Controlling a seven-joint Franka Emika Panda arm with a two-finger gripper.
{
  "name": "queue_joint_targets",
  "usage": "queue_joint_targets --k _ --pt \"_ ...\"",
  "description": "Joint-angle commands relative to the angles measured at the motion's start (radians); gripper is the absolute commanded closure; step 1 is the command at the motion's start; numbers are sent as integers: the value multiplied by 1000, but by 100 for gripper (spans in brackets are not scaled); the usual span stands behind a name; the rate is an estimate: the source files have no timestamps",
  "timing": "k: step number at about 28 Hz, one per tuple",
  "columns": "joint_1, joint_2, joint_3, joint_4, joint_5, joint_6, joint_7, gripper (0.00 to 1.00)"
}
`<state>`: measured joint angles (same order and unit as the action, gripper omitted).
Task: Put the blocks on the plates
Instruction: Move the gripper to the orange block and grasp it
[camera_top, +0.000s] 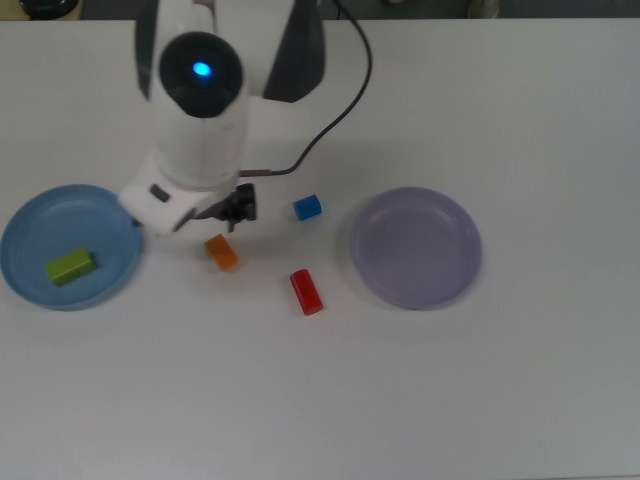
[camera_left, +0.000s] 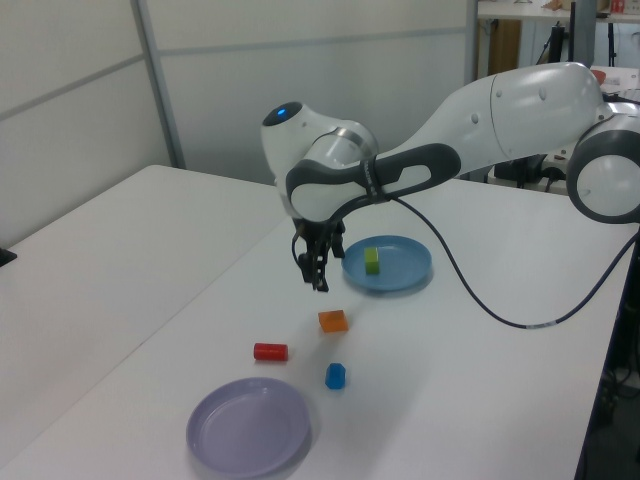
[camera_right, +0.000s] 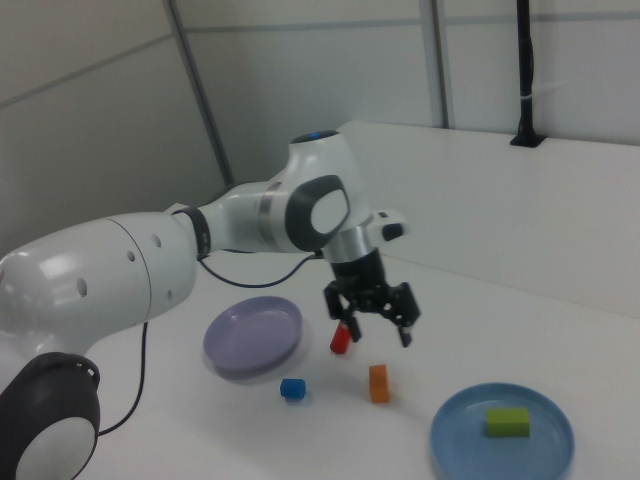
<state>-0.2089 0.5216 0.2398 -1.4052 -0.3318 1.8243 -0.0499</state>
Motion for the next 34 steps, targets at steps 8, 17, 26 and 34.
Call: queue_joint_targets --k 8,17,26,34 --pt "57 50 1 -35 -102 -23 -19 0" --pt "62 112 1 -34 -180 -4 -18 0" --pt "62 143 -1 -32 -194 9 -27 66" --pt "62 147 -1 -29 -200 13 -25 100"
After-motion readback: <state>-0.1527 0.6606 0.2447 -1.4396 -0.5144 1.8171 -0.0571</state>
